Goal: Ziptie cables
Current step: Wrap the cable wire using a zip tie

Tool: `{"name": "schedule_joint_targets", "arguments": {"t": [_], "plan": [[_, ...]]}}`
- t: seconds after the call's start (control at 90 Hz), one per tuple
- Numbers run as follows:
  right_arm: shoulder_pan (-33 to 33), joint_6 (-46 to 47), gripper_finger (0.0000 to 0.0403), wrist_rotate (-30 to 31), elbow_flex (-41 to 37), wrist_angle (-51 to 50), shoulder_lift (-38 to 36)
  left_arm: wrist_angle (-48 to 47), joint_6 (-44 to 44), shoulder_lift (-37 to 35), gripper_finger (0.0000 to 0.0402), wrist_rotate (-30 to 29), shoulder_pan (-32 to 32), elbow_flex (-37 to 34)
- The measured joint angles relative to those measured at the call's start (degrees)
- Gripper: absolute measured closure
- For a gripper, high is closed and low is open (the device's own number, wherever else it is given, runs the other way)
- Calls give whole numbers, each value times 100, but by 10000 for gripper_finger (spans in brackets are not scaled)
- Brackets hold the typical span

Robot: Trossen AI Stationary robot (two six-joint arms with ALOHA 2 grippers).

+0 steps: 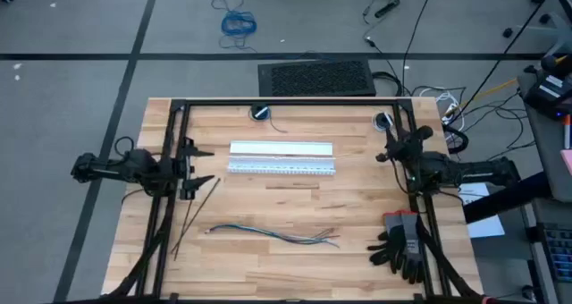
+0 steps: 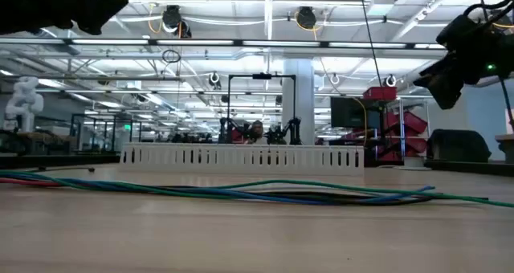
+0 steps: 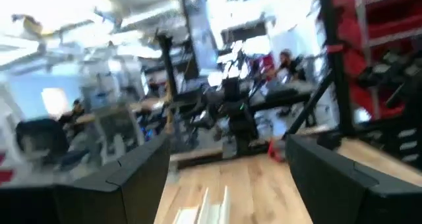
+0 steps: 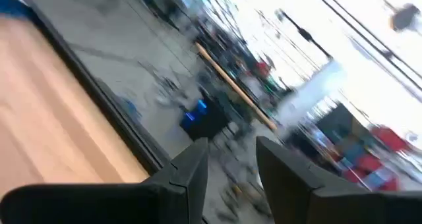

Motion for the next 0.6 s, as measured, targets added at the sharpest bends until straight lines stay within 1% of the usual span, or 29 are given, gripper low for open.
{"name": "schedule_joint_targets", "arguments": {"t": [0.067,0.156,0.222,0.3,0.333,0.389,0.489,0.533,0.6], "plan": [[-38,442,280,-794,-1,87,0,-241,-14,16,104,-12,-1,0],[-48,1487,280,-1885,-2,141,0,-316,-279,13,104,96,1,0],[-46,2487,280,-2615,-2,304,0,-320,-557,16,104,250,1,0],[-36,3953,280,-3354,0,454,-1,-270,-747,18,104,329,1,0],[-31,4366,280,-3509,-2,490,0,-281,-751,18,104,325,1,0],[-52,4749,280,-3517,0,618,2,-291,-776,20,104,188,1,0],[-59,5478,280,-3659,0,803,0,-306,-1123,20,104,-613,1,0],[-57,5780,280,-3929,0,804,-2,-355,-1407,47,104,-911,1,0],[-57,5869,280,-4349,0,614,31,-425,-1689,175,104,-1015,4,-11]]}}
